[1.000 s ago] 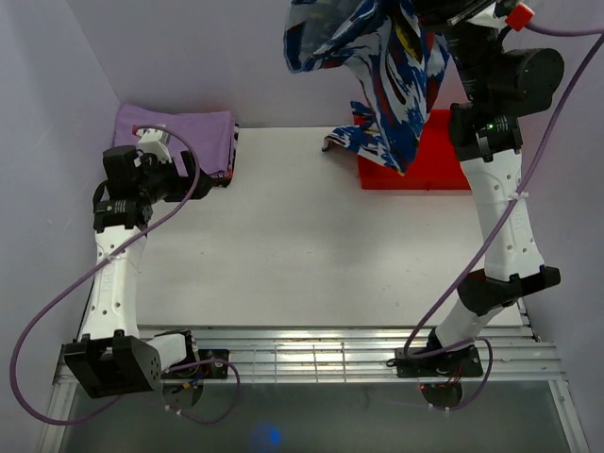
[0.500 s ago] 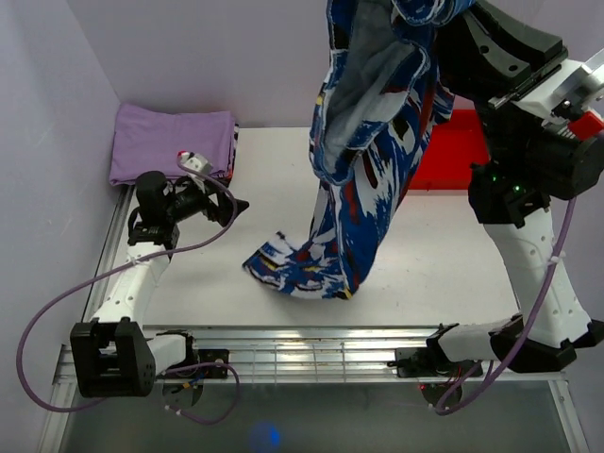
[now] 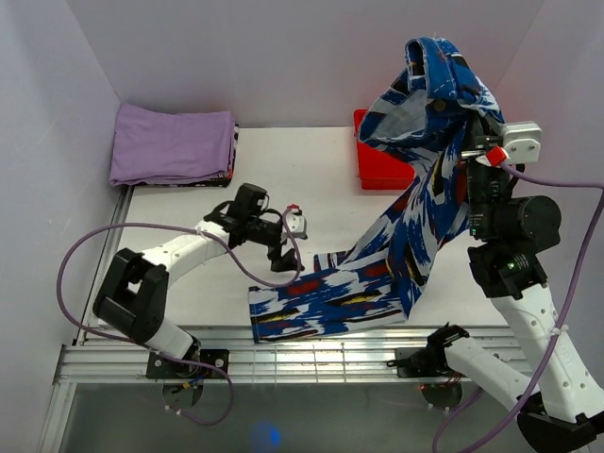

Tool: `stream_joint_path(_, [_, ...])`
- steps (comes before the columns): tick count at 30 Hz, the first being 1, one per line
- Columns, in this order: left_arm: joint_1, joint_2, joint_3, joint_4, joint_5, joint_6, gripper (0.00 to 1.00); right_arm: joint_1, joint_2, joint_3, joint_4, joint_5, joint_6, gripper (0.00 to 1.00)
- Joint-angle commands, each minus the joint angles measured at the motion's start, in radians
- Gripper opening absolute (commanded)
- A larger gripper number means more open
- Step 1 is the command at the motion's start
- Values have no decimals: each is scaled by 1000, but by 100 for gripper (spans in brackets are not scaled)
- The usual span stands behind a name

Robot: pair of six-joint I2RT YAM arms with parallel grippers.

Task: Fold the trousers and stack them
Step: Move the trousers to the center of the board

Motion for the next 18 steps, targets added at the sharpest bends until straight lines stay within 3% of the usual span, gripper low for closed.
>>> stream_joint_path(1, [-109,67,6,-81,21,115,98,-31,-80,18,94,60,-3,8])
stream_joint_path(7, [-261,190,-1,89,-143,66,98,-49,-107,-2,53,71,-12,8])
stream_joint_path(11, [-337,259,6,209,-336,54,98,-57,-117,-8,31,71,-9,8])
stream_joint_path(15, [-355,251,-43,376,-393,91,98,-57,-121,-10,14,59,-17,8])
stream_joint_path(18, [-361,224,-72,394,-376,147,98,-58,-124,-10,-3,54,-5,8])
